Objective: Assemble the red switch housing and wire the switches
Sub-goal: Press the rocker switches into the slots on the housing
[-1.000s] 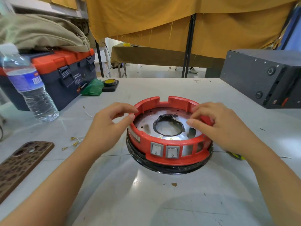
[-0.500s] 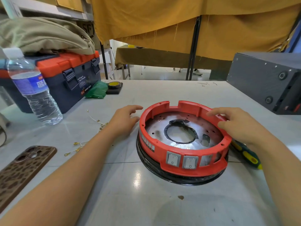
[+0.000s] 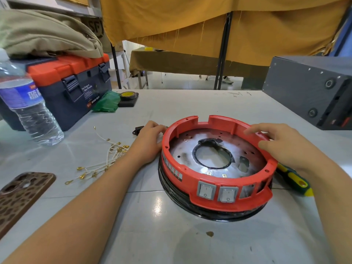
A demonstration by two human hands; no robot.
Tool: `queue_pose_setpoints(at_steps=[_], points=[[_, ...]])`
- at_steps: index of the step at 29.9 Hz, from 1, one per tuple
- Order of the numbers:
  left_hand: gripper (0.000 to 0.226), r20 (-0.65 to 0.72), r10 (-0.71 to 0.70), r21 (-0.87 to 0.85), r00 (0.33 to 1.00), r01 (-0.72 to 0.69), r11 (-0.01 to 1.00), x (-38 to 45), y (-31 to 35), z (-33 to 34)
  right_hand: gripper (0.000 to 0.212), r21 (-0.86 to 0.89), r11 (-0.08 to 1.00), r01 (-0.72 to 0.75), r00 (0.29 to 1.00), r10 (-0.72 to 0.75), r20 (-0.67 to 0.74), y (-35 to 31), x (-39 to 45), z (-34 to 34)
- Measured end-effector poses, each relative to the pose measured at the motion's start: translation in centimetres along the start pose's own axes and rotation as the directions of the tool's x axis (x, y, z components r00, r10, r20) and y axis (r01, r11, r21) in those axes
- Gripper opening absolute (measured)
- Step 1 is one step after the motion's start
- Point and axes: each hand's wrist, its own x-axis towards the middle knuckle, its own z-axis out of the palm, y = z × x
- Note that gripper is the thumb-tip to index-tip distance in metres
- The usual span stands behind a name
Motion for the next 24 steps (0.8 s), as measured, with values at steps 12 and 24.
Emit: queue_pose_setpoints(at_steps=[12, 24], points=[[0.043, 0.151, 0.084, 0.089, 0.985, -0.098, 0.991, 0.4, -0.3, 0.2, 0.042, -0.014, 1.000, 0.006, 1.000, -0.006, -0.016, -0.1, -0.2, 0.1], [0.027, -0.263, -0.084, -0.109, 0.961, 0.058, 0.992, 0.0, 0.1, -1.4, 0.031, -0.067, 0.997, 0.040, 0.994, -0.047, -0.094, -1.0, -0.7, 0.8]])
